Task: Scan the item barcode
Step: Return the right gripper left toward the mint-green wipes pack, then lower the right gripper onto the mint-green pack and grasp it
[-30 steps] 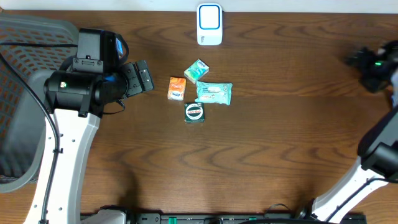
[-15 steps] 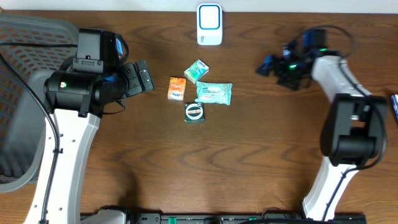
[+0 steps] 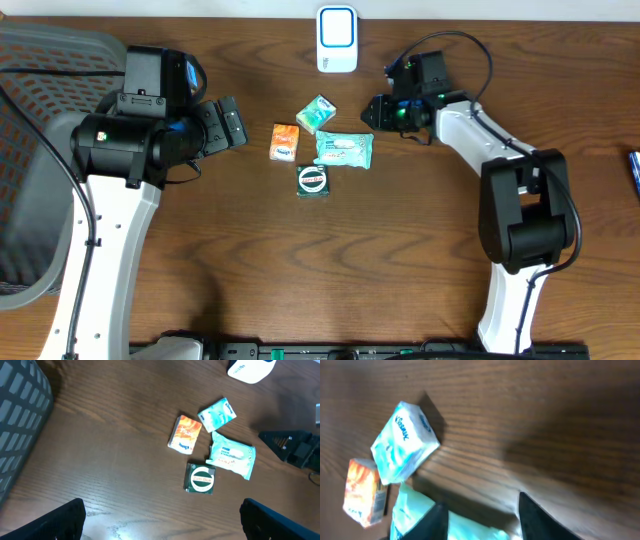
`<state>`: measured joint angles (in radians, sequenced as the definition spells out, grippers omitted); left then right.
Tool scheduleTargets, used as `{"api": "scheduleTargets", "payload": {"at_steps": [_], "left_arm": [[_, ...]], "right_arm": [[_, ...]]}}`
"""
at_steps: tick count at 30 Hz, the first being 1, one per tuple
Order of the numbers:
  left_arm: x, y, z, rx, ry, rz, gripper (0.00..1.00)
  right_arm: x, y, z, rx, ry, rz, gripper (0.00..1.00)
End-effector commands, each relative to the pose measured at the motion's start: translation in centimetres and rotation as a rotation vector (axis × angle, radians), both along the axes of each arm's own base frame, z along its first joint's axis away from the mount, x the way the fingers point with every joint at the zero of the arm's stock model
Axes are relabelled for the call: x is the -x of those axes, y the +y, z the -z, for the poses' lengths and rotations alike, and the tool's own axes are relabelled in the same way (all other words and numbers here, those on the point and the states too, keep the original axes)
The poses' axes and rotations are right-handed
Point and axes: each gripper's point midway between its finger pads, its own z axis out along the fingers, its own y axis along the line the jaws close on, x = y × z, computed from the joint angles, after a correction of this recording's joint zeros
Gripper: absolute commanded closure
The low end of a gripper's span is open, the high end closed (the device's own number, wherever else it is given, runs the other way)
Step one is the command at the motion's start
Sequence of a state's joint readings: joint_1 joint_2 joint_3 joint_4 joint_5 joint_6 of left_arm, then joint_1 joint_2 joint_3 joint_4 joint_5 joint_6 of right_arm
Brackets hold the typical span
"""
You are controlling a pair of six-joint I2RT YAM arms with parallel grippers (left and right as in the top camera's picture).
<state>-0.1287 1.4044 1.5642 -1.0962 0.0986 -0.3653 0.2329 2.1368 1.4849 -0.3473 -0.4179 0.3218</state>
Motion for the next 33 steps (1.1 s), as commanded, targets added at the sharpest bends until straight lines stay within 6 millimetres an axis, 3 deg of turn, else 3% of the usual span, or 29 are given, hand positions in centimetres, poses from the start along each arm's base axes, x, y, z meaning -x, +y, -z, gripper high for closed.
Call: {"api": "scheduleTargets", "payload": {"at_steps": [1,7,14,18,21,27,30,33], "left_arm": [[-0.1,0.2,-0.4,-0.007,-0.010,-0.003,0.02],[-0.1,0.2,-0.4,-0.007,-0.010,-0.003,0.02],[-0.1,0.2,-0.4,-0.007,-0.010,-0.003,0.02],[-0.1,0.2,-0.4,-0.007,-0.010,-0.003,0.02],[-0.1,0.2,-0.4,-0.007,-0.010,-0.003,0.02],[-0.1,0.2,-0.4,-0.007,-0.010,-0.003,0.02],[-0.1,0.2,-0.4,-0.007,-0.010,-0.003,0.02],[-0.1,0.2,-0.4,-0.007,-0.010,-0.003,0.02]], "right_arm": [[-0.4,-0.4,0.2,0.027,0.010,0.077,0.69],[1.4,1.4,0.8,0.041,0.056,0.033,0.72],[5.4,3.9,2.0,0.063,0.179,-0.045,0.79],[8.1,4.3,2.5,0.054,0.287,-0.078,0.88],[9.6,3.9,2.8,0.059,0.360,-0.084,0.90],[11.0,2.4,2.3,0.087,0.415,-0.099,0.80],[10.7,1.8,1.2,0.081,0.400,-0.087,0.78],[10.2,1.5,0.2,0.075,0.362,-0.094,0.68]]}}
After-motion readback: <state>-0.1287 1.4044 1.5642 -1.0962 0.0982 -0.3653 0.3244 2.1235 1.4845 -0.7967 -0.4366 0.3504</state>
